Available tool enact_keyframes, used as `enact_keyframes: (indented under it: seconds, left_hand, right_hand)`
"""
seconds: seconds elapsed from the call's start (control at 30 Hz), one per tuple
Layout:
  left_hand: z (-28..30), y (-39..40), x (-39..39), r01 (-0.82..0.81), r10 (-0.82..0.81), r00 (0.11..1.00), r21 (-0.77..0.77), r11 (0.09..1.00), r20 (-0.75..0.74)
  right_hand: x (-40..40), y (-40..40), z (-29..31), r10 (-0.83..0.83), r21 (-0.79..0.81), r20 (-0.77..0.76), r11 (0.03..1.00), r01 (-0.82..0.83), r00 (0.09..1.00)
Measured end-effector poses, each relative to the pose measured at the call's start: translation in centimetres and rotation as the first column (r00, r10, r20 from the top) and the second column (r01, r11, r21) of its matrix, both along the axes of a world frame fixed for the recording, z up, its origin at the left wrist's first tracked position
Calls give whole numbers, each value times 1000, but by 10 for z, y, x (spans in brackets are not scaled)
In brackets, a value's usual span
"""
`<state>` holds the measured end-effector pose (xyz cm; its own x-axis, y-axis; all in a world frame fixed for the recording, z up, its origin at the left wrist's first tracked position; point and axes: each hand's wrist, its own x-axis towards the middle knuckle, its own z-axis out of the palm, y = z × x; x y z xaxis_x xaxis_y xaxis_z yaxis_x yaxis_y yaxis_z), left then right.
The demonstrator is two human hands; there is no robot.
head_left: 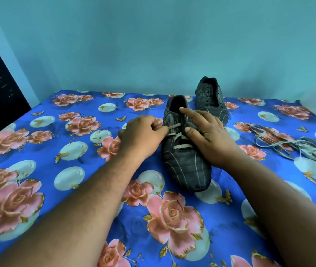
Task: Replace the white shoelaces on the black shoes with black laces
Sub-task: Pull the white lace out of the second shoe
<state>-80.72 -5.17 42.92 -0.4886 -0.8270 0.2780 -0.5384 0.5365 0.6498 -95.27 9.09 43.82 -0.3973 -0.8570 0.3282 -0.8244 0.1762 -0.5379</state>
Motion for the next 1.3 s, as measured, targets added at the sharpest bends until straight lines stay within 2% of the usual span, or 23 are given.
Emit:
enact_keyframes:
  seconds: [0.1, 0.17, 0.23, 0.33, 0.47, 0.6, 0.7, 0.83, 0.87, 0.93, 1.0, 1.07, 1.13, 1.2, 1.3]
  left_hand:
    - [0, -3, 3, -7, 8, 1000, -3, 1000, 20]
    - [0, -1, 2, 99, -104, 992, -61, 993, -79]
    - [0, 5, 0, 255, -272, 938, -107, 961, -213]
    - [-4, 9, -7, 329, -374, 897, -207, 921, -236]
    - [-6, 3, -7, 260, -309, 932, -243, 934, -188]
    - [-4, -1, -4, 86, -93, 994, -119, 989, -55]
    - [-7, -12, 1, -31, 35, 997, -67, 997, 69]
    - [-9, -18, 9, -82, 82, 977, -11, 997, 196]
    - [-8, -16, 9, -63, 64, 984, -16, 998, 165]
    - [-5, -11, 7, 58, -58, 997, 6, 998, -46]
    - [-3, -5, 5, 207, -220, 951, -82, 975, -216]
    - [-1, 3, 1, 267, -318, 926, -244, 933, -204]
    - [1, 7, 0, 268, -327, 930, -298, 916, -170]
    - [1, 8, 1, 248, -294, 947, -287, 925, -129]
    - [1, 3, 3, 141, -155, 987, -213, 967, -50]
  right_hand:
    - [0, 0, 0, 2, -1, 0, 1000, -2, 1000]
    - [0, 0, 0, 2, -1, 1, 1000, -2, 1000]
    - [0, 0, 0, 5, -8, 4, 1000, -5, 1000]
    - [-1, 0, -1, 6, -19, 6, 1000, -6, 1000]
    - [-2, -1, -1, 9, -10, -3, 1000, -9, 1000]
    - [-3, -1, -1, 24, -13, 0, 1000, -24, 1000]
    - [-3, -1, -2, 34, -12, -1, 999, -34, 999]
    - [-4, 0, 1, 35, 28, -37, 999, -34, 999]
    - [-4, 2, 2, 30, 40, -56, 999, -28, 998]
    - [-4, 4, 3, 25, 60, -104, 998, -19, 994]
    - [-5, 5, 4, 14, 83, -178, 997, 1, 984]
    - [-8, 6, 4, -14, 101, -263, 994, 42, 965]
    - [-11, 7, 5, -31, 101, -299, 993, 64, 954]
    - [-12, 8, 5, -25, 107, -302, 992, 60, 953]
    - [-13, 7, 4, -6, 125, -281, 991, 43, 960]
